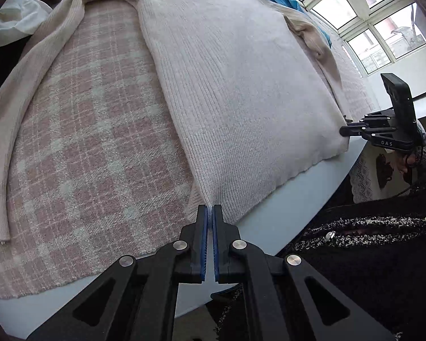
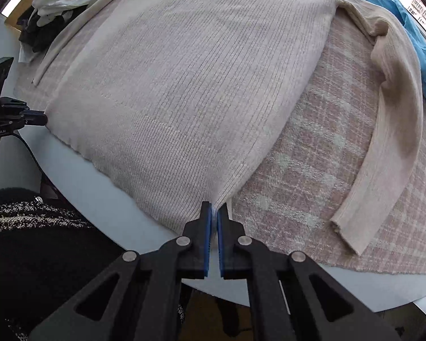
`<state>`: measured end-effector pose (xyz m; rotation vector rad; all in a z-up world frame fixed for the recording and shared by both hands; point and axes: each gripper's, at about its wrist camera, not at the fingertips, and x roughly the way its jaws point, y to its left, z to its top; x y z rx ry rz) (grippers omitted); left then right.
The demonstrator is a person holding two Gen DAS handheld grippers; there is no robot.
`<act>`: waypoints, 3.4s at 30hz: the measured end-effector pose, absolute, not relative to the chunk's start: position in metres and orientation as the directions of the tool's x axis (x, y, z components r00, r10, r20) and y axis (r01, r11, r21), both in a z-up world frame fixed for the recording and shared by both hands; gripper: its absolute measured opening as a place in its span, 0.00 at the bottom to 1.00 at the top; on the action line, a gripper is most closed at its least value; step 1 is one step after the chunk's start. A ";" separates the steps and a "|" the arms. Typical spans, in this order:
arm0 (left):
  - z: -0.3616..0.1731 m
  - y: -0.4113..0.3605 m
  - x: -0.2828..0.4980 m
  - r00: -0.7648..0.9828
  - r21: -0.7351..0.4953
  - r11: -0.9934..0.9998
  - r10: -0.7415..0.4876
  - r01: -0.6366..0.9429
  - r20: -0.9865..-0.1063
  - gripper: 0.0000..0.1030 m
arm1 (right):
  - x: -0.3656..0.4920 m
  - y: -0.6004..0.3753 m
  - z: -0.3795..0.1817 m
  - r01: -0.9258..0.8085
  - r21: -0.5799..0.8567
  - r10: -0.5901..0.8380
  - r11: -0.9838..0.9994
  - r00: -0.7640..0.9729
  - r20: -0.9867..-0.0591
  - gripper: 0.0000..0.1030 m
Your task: Fold clothes
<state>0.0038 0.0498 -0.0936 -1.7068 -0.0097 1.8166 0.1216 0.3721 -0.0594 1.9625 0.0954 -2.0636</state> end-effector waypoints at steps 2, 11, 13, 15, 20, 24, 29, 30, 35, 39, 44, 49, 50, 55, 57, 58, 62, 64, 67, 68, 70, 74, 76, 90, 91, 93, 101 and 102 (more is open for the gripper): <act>-0.098 0.048 0.002 0.062 -0.418 -0.797 0.437 -0.436 -0.897 0.03 | 0.118 0.382 -0.042 0.246 0.183 -0.200 -0.952 -0.046 -0.979 0.07; -0.055 0.033 -0.129 -0.211 -0.320 -0.846 0.437 -0.426 -0.875 0.31 | 0.026 0.448 -0.005 0.059 0.237 -0.242 -0.970 -0.347 -0.906 0.48; -0.064 0.041 -0.174 -0.241 -0.327 -0.859 0.439 -0.393 -0.865 0.31 | -0.002 0.455 -0.019 0.011 0.209 -0.198 -0.978 -0.370 -0.908 0.48; -0.077 0.052 -0.217 -0.261 -0.314 -0.876 0.420 -0.365 -0.869 0.31 | -0.026 0.459 -0.032 -0.019 0.183 -0.163 -0.983 -0.379 -0.911 0.48; -0.102 0.068 -0.272 -0.273 -0.261 -0.914 0.349 -0.311 -0.897 0.31 | -0.066 0.472 -0.048 -0.097 0.206 -0.152 -0.974 -0.396 -0.906 0.48; -0.100 0.062 -0.287 -0.306 -0.277 -0.924 0.352 -0.263 -0.884 0.32 | -0.095 0.483 -0.061 -0.128 0.228 -0.157 -0.965 -0.414 -0.897 0.48; -0.097 0.052 -0.301 -0.370 -0.236 -0.948 0.303 -0.216 -0.878 0.12 | -0.124 0.486 -0.063 -0.139 0.218 -0.128 -0.966 -0.477 -0.870 0.47; -0.097 0.049 -0.303 -0.383 -0.228 -0.951 0.293 -0.206 -0.876 0.10 | -0.128 0.485 -0.064 -0.140 0.192 -0.103 -0.971 -0.481 -0.871 0.37; -0.080 0.027 -0.301 -0.498 -0.070 -0.988 0.132 -0.140 -0.857 0.06 | -0.134 0.484 -0.062 -0.177 0.009 0.083 -0.984 -0.505 -0.859 0.13; -0.093 0.002 -0.318 -0.438 -0.040 -0.995 0.075 -0.089 -0.896 0.02 | -0.141 0.465 -0.063 -0.088 -0.080 0.112 -0.993 -0.461 -0.880 0.20; -0.068 0.015 -0.279 -0.426 -0.087 -0.964 0.190 -0.250 -0.884 0.14 | -0.114 0.458 -0.051 -0.021 0.033 -0.022 -0.999 -0.409 -0.912 0.28; -0.052 0.027 -0.195 -0.324 -0.206 -0.907 0.332 -0.366 -0.886 0.39 | -0.033 0.446 -0.046 0.065 0.151 -0.164 -0.986 -0.345 -0.924 0.32; -0.056 0.028 -0.177 -0.286 -0.248 -0.896 0.363 -0.369 -0.887 0.39 | -0.013 0.445 -0.047 0.066 0.177 -0.189 -0.982 -0.328 -0.926 0.34; -0.077 0.042 -0.097 -0.119 -0.412 -0.848 0.471 -0.334 -0.874 0.40 | 0.071 0.437 -0.052 0.058 0.257 -0.263 -0.965 -0.269 -0.927 0.36; -0.079 0.045 -0.067 -0.086 -0.410 -0.842 0.465 -0.351 -0.881 0.40 | 0.094 0.432 -0.056 0.055 0.278 -0.283 -0.959 -0.249 -0.926 0.39; -0.079 0.045 -0.054 -0.078 -0.399 -0.844 0.453 -0.358 -0.888 0.40 | 0.103 0.429 -0.058 0.056 0.284 -0.289 -0.957 -0.240 -0.927 0.39; -0.085 0.054 -0.027 -0.032 -0.401 -0.837 0.443 -0.372 -0.896 0.43 | 0.122 0.416 -0.069 0.069 0.305 -0.312 -0.950 -0.221 -0.924 0.40; -0.090 0.064 -0.022 -0.030 -0.372 -0.838 0.417 -0.400 -0.908 0.39 | 0.125 0.408 -0.073 0.091 0.311 -0.324 -0.946 -0.229 -0.918 0.40; -0.096 0.075 -0.019 -0.019 -0.364 -0.815 0.417 -0.450 -0.909 0.11 | 0.126 0.399 -0.075 0.142 0.346 -0.371 -0.928 -0.240 -0.897 0.34; -0.095 0.074 -0.021 -0.016 -0.370 -0.812 0.422 -0.452 -0.906 0.11 | 0.124 0.398 -0.075 0.143 0.357 -0.382 -0.923 -0.234 -0.894 0.10; -0.085 0.068 -0.025 -0.022 -0.387 -0.807 0.442 -0.446 -0.897 0.08 | 0.121 0.397 -0.065 0.148 0.357 -0.384 -0.922 -0.251 -0.889 0.04; -0.026 0.053 -0.039 -0.117 -0.394 -0.789 0.499 -0.472 -0.859 0.08 | 0.105 0.398 -0.007 0.197 0.344 -0.395 -0.918 -0.390 -0.832 0.04; -0.005 0.049 -0.052 -0.160 -0.366 -0.790 0.495 -0.492 -0.854 0.08 | 0.085 0.406 0.007 0.185 0.312 -0.362 -0.932 -0.415 -0.835 0.04; -0.015 0.049 -0.079 0.035 -0.506 -0.739 0.550 -0.445 -0.834 0.09 | 0.096 0.415 -0.003 0.054 0.371 -0.373 -0.927 -0.225 -0.900 0.04; -0.016 0.045 -0.066 0.069 -0.510 -0.737 0.539 -0.443 -0.839 0.10 | 0.106 0.410 -0.011 0.052 0.349 -0.352 -0.936 -0.184 -0.918 0.04; -0.026 0.037 -0.045 0.129 -0.486 -0.756 0.482 -0.439 -0.867 0.12 | 0.123 0.402 -0.027 0.061 0.292 -0.297 -0.955 -0.108 -0.949 0.05; -0.051 0.028 -0.041 0.097 -0.414 -0.806 0.414 -0.423 -0.905 0.23 | 0.115 0.410 -0.018 0.062 0.185 -0.193 -0.981 -0.168 -0.967 0.22; -0.053 0.033 -0.045 0.092 -0.408 -0.803 0.411 -0.434 -0.907 0.26 | 0.112 0.408 -0.016 0.064 0.179 -0.188 -0.982 -0.178 -0.966 0.28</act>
